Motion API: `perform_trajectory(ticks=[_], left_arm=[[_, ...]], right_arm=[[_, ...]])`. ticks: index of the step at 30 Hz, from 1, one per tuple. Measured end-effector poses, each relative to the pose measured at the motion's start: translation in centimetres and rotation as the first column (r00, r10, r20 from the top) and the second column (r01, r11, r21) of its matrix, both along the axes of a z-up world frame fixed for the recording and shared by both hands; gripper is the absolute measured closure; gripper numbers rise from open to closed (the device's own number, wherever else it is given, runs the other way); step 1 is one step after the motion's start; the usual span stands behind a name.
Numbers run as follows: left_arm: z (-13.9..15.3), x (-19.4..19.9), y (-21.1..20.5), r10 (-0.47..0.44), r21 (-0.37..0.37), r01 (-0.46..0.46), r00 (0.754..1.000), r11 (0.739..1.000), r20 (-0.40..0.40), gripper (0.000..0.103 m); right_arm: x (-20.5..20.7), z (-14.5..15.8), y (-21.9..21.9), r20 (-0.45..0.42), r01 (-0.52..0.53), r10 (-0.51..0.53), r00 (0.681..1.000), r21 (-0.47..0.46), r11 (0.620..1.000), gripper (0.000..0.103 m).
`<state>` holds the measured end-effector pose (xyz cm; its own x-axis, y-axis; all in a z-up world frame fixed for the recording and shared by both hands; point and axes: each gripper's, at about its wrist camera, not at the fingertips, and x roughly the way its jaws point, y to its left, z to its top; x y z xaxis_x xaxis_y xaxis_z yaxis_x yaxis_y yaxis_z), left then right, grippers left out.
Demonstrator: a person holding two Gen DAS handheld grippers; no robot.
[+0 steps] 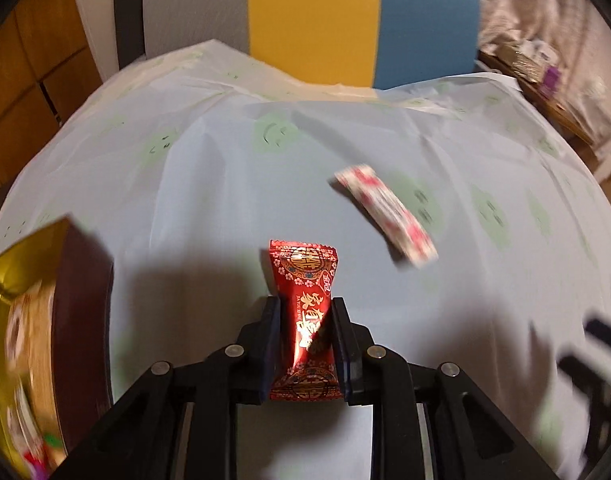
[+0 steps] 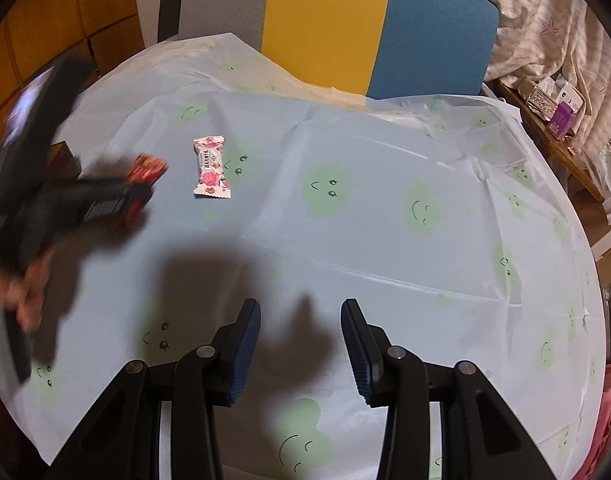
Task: Organize snacks
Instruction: 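Grasp the red candy bar with the left tool and lift it, then grasp the pink floral candy with the right tool while the left tool holds the red bar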
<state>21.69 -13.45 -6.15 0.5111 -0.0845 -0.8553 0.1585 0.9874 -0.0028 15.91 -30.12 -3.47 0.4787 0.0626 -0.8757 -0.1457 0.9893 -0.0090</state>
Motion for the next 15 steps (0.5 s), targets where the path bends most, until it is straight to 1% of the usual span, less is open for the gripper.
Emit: perform_trajectory(ticks=[3,6,8,11,12,15], left_arm=[[-0.1,-4.3,-0.4,-0.051,0.022,0.05,0.997,0.999,0.059,0.079],[-0.1,-8.3,-0.1,-0.091,0.011,0.09,0.99,0.996,0.109,0.079],[-0.2,-10.5,0.1,-0.113,0.017,0.111,0.984,0.994,0.141,0.079],[-1.2,-11.7,0.2,-0.123,0.014,0.122,0.982,0.992,0.142,0.079],[-1.4,-12.4,0.5,-0.129,0.008,0.129,0.977,0.992,0.169,0.079],[-1.6,-13.3,0.6,-0.152,0.011,0.153,0.97,0.988,0.188,0.079]], right_arm=[[0.0,-0.2,-0.1,-0.005,0.009,-0.009,1.0,-0.01,1.0,0.06],[0.0,-0.4,-0.1,-0.008,0.013,-0.013,1.0,-0.018,1.0,0.06],[0.0,-0.5,-0.1,-0.01,0.014,-0.014,1.0,-0.023,1.0,0.06],[-0.1,-0.7,0.0,-0.014,0.009,-0.01,1.0,-0.019,1.0,0.06],[-0.1,-0.8,0.1,-0.016,0.005,-0.006,1.0,-0.015,1.0,0.06],[-0.1,-1.3,0.4,-0.029,-0.011,0.011,1.0,0.003,1.0,0.06]])
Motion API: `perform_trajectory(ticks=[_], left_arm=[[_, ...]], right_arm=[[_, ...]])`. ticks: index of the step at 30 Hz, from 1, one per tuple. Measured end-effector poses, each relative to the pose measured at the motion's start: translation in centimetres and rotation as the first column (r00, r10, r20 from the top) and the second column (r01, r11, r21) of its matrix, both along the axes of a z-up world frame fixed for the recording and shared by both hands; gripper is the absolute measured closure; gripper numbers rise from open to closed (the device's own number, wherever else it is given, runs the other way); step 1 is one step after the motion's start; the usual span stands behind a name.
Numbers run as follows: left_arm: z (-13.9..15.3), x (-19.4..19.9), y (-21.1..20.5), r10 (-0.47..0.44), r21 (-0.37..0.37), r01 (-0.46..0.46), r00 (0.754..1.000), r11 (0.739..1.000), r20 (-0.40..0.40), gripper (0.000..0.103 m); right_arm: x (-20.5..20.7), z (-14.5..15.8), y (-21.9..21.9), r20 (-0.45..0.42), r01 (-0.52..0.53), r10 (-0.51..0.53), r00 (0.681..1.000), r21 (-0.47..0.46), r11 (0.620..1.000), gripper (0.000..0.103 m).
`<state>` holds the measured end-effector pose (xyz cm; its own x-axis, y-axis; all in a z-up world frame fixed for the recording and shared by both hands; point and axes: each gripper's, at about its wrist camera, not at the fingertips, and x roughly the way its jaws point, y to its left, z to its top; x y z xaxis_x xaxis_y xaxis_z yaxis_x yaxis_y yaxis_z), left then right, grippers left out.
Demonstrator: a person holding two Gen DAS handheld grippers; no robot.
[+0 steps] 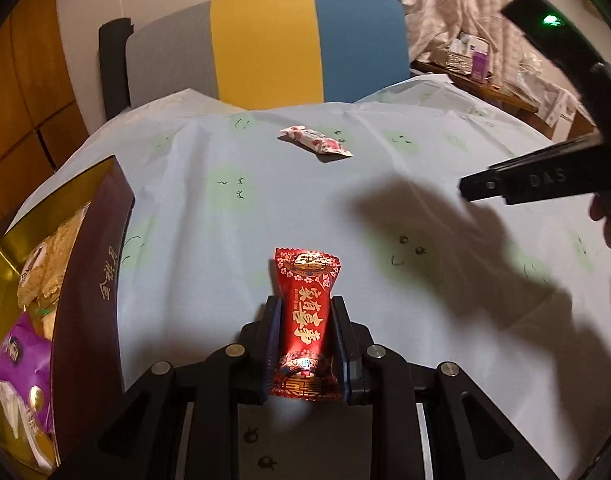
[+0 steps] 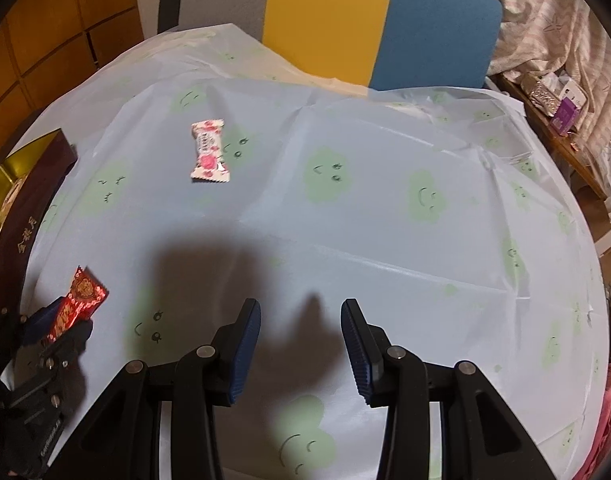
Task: Organize snacks
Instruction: 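Grasp the pink floral candy with the right tool while the left tool holds the red bar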
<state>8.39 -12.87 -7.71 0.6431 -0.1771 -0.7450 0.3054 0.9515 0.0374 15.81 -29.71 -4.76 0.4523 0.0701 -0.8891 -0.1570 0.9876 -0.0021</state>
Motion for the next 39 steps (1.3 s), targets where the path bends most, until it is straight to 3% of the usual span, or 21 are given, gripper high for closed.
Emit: perform_trajectory(ticks=[8,15,21,25,27,28,29,35,39], left_arm=[[-0.3,0.2,0.7,-0.013,-0.061,0.014,1.0,0.998,0.007,0.079],[-0.3,0.1,1.3,-0.013,-0.103,0.014,1.0,0.995,0.003,0.079],[-0.3,0.3,1.9,-0.016,-0.154,0.013,1.0,0.988,-0.013,0.079],[-0.3,0.4,1.9,-0.016,-0.155,0.014,1.0,0.988,-0.011,0.079],[-0.4,0.4,2.0,-0.016,-0.158,0.014,1.0,0.987,-0.011,0.079],[-0.4,0.4,2.0,-0.016,-0.159,0.014,1.0,0.987,-0.011,0.079],[-0.4,0.4,2.0,-0.016,-0.159,0.014,1.0,0.987,-0.01,0.079],[-0.4,0.4,1.8,-0.015,-0.146,0.015,1.0,0.989,-0.003,0.078],[-0.5,0.1,1.5,-0.016,-0.139,0.016,1.0,0.99,0.0,0.078]], right_arm=[[0.3,-0.6,1.0,-0.026,-0.043,0.046,0.999,0.089,0.995,0.06],[4.7,0.7,2.9,-0.001,-0.009,0.01,1.0,0.194,0.981,0.06],[10.0,0.6,6.5,0.011,-0.012,0.01,1.0,0.169,0.985,0.06],[12.6,-0.8,8.0,-0.03,-0.016,0.02,0.999,0.131,0.991,0.06],[12.9,-1.3,8.0,-0.044,-0.008,0.014,0.999,0.119,0.993,0.069],[12.9,-1.7,8.0,-0.054,-0.011,0.018,0.998,0.124,0.992,0.08],[12.8,-1.8,7.9,-0.054,-0.017,0.024,0.998,0.125,0.992,0.082],[8.7,-1.5,7.6,-0.074,-0.117,0.119,0.99,0.027,0.993,0.083],[4.9,-1.6,5.5,-0.124,-0.125,0.126,0.984,0.018,0.992,0.083]])
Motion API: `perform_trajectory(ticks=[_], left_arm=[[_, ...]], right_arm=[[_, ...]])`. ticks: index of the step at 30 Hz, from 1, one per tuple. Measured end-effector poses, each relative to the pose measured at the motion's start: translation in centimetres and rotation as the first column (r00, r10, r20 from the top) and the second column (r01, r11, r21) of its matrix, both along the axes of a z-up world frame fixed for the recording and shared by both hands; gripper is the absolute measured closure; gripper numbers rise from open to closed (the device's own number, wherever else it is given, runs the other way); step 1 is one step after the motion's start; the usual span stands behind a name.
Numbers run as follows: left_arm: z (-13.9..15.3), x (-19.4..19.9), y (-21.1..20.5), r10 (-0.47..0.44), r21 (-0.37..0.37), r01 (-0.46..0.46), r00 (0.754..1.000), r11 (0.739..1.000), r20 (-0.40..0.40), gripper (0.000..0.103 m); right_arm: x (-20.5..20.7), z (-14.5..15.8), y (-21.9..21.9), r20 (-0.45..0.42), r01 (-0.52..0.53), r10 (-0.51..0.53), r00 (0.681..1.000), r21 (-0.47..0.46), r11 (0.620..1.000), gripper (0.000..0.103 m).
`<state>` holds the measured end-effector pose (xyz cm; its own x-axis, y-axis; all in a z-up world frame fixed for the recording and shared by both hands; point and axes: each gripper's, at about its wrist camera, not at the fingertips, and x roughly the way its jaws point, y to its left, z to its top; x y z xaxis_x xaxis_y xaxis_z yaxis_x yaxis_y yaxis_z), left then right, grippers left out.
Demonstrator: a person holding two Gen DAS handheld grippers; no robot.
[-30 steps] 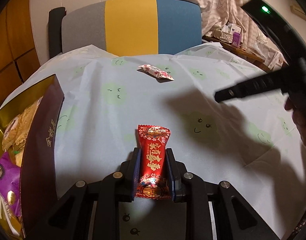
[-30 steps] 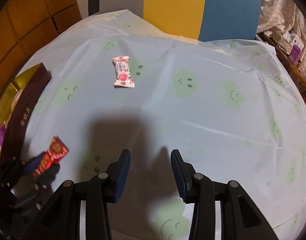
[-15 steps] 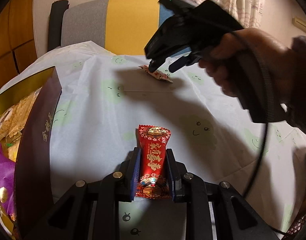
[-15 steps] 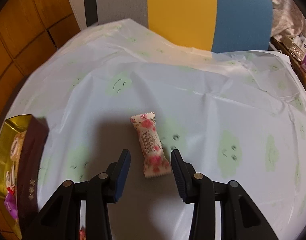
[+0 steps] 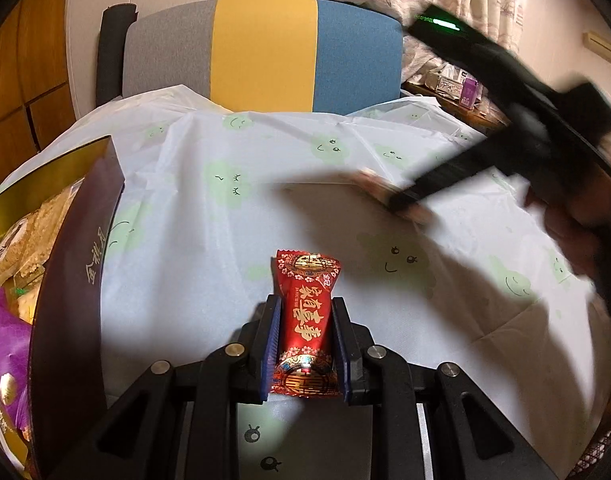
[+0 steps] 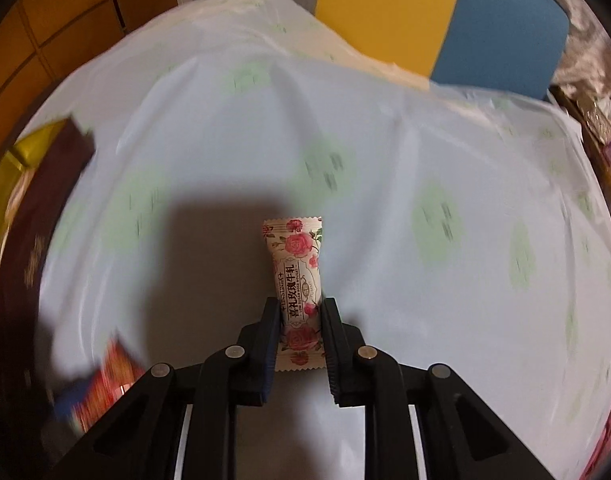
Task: Organize snacks
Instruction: 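Grasp the pink floral candy with the right tool while the left tool holds the red bar, then drop the red bar into the gold tray with the left tool while the right holds the candy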
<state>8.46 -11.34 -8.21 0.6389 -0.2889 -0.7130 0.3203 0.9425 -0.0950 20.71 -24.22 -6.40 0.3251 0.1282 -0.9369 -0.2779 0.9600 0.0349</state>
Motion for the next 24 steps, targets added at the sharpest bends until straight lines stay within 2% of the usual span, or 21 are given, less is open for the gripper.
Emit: perform_trajectory(ticks=[7,11,16,24], left_arm=[[0.1,-0.4,-0.5,0.003,0.03,-0.003,1.0,1.0,0.011,0.078],[0.2,-0.4,-0.8,0.005,0.056,-0.006,1.0,0.998,0.019,0.079],[0.2,-0.4,-1.2,0.009,0.088,-0.011,1.0,0.996,0.029,0.08],[0.7,-1.0,-1.2,0.006,0.088,-0.007,1.0,0.996,0.018,0.08]], right_arm=[[-6.1,-0.5,-4.5,-0.014,0.047,-0.048,0.999,-0.023,0.999,0.082],[-7.0,-0.7,-6.2,0.003,0.096,-0.096,0.995,0.037,0.995,0.082],[-7.4,-1.1,-5.1,0.031,0.07,-0.07,0.997,-0.013,0.997,0.082],[-7.6,-1.1,-4.6,0.033,0.075,-0.075,0.997,-0.001,0.997,0.081]])
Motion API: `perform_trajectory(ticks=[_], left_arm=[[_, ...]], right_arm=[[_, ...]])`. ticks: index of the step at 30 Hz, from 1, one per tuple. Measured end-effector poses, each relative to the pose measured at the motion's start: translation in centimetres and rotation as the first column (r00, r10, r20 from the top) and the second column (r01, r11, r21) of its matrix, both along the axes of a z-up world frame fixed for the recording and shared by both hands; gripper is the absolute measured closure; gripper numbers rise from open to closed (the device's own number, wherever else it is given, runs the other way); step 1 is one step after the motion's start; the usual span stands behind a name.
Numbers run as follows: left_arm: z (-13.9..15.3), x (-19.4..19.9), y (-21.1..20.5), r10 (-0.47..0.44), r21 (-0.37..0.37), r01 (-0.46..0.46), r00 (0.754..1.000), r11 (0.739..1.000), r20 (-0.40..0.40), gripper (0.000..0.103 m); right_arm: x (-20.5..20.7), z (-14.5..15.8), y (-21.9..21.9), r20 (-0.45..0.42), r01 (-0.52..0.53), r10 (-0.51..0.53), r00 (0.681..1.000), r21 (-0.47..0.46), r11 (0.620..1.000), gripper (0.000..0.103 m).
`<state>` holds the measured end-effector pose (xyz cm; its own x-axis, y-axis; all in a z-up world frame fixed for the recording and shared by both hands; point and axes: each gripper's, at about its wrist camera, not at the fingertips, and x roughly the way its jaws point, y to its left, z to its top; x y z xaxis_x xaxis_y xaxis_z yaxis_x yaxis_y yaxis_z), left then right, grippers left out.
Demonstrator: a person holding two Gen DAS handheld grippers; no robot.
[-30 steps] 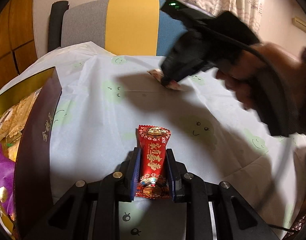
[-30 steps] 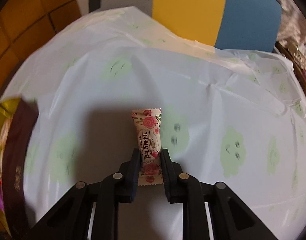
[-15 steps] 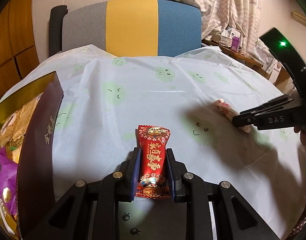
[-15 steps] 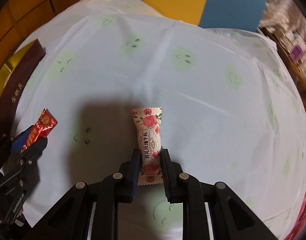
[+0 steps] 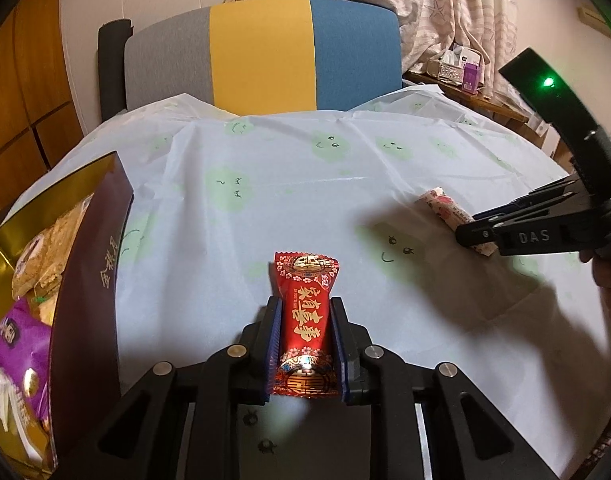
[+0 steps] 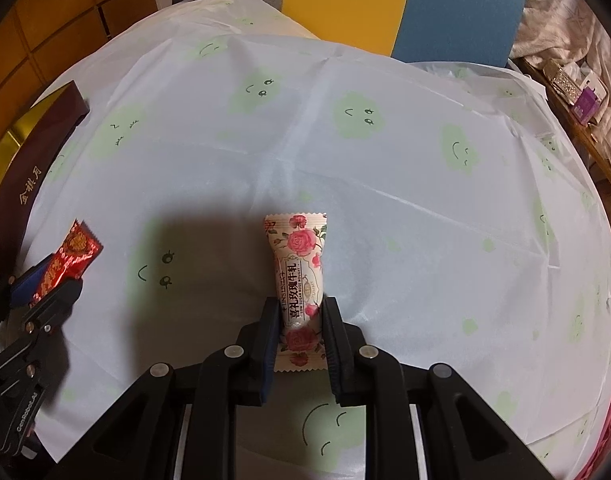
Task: Organize snacks
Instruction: 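Drop the red bar into the gold tray with the left tool while the right holds the candy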
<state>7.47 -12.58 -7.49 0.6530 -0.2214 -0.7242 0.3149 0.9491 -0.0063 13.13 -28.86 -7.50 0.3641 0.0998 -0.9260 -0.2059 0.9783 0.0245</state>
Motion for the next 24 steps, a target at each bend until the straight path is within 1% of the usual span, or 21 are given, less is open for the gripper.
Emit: perform_trajectory(ticks=[5,9,14,17,21,24], left_arm=[[1.2,-0.9,0.4,-0.005,-0.022,0.005,1.0,1.0,0.016,0.08],[3.1,-1.7,0.8,-0.006,-0.043,0.008,0.999,0.999,0.044,0.08],[5.0,-2.6,1.7,0.005,-0.066,0.0,0.997,0.998,0.071,0.08],[5.8,-3.0,2.4,0.018,-0.073,-0.013,0.997,0.997,0.077,0.08],[7.0,-3.7,3.7,0.044,-0.101,-0.035,0.995,0.994,0.089,0.08],[7.8,-4.1,4.7,0.06,-0.116,-0.049,0.993,0.992,0.099,0.08]], right_arm=[[0.1,0.0,-0.7,-0.006,0.007,-0.007,1.0,0.023,1.0,0.08],[0.2,-0.1,-1.1,-0.009,0.008,-0.008,1.0,0.038,0.999,0.08],[-0.4,-0.2,-0.2,0.037,-0.032,0.033,0.999,-0.033,0.999,0.08],[-0.5,-0.3,-0.1,0.047,-0.04,0.042,0.998,-0.047,0.998,0.08],[-0.8,-0.3,0.4,0.066,-0.06,0.066,0.996,-0.087,0.994,0.08],[-0.8,-0.4,0.4,0.068,-0.063,0.069,0.995,-0.089,0.994,0.08]])
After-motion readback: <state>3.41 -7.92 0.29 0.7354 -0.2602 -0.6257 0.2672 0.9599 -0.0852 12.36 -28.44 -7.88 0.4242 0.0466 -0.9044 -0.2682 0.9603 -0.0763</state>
